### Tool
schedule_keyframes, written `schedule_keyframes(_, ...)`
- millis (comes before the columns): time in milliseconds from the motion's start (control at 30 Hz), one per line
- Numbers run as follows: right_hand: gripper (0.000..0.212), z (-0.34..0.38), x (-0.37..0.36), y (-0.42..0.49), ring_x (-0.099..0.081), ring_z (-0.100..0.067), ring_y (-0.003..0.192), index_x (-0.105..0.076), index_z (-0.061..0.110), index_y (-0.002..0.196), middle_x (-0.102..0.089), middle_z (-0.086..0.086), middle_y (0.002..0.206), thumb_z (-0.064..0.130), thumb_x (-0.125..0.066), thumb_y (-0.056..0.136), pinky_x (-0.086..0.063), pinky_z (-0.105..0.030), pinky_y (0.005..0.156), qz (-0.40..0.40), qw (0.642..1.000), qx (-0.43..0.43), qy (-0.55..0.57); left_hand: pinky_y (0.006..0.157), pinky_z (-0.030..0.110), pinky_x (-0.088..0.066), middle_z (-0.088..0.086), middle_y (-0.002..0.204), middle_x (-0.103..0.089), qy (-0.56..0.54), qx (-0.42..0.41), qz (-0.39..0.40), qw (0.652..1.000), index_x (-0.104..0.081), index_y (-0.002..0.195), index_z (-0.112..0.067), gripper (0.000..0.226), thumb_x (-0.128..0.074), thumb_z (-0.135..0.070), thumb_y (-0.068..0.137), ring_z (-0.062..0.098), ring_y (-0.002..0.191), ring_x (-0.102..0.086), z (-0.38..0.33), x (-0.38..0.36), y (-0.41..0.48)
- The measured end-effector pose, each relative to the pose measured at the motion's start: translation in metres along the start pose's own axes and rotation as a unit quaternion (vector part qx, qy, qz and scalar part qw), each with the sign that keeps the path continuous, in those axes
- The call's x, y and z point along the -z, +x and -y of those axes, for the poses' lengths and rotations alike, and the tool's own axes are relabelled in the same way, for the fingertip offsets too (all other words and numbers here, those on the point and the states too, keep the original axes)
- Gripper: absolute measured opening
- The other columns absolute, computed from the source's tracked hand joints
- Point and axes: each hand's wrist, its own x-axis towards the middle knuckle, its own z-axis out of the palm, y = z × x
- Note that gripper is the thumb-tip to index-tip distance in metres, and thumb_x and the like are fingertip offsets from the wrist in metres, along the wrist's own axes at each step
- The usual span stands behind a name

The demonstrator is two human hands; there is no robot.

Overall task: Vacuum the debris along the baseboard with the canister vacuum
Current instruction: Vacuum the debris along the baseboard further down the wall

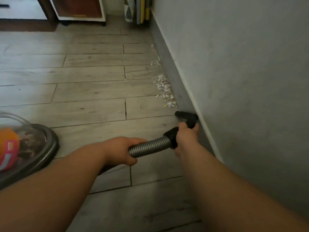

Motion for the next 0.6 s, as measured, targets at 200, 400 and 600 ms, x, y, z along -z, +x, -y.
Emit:
schedule_keyframes(200, 0.069, 0.012, -0.034, 0.009, -0.058, -0.038, 0.104, -0.01, 0.055, 0.148, -0.051, -0.007, 0.119, 0.027, -0.049, 0.098, -0.051, -0.062, 0.085, -0.034, 0.999, 0.004, 0.003, 0.079, 0.024, -0.056, -0.006, 0.092, -0.065, -0.051, -0.028, 0.078, 0.995, -0.043, 0.126, -0.049, 0.063, -0.066, -0.017, 0.076, 0.009, 0.081, -0.068, 0.029, 0.022, 0.029)
schedule_keyframes(400, 0.069, 0.0, -0.063, 0.002, -0.057, -0.036, 0.102, -0.003, 0.057, 0.148, -0.052, -0.009, 0.116, 0.027, -0.044, 0.101, -0.05, -0.061, 0.089, -0.074, 0.997, -0.005, -0.032, 0.073, 0.022, -0.057, -0.004, 0.093, -0.065, -0.058, -0.044, 0.153, 0.986, -0.049, 0.112, -0.046, 0.05, -0.067, -0.016, 0.076, 0.01, 0.078, -0.068, 0.066, 0.039, 0.043)
schedule_keyframes(600, 0.071, 0.0, -0.07, -0.016, -0.056, -0.037, 0.103, -0.002, 0.056, 0.149, -0.049, -0.012, 0.123, 0.023, -0.043, 0.101, -0.051, -0.061, 0.087, -0.092, 0.992, -0.036, -0.075, 0.071, 0.027, -0.058, -0.004, 0.086, -0.065, -0.057, -0.056, 0.183, 0.98, -0.052, 0.106, -0.042, 0.044, -0.065, -0.017, 0.073, 0.009, 0.065, -0.067, 0.073, 0.037, 0.036)
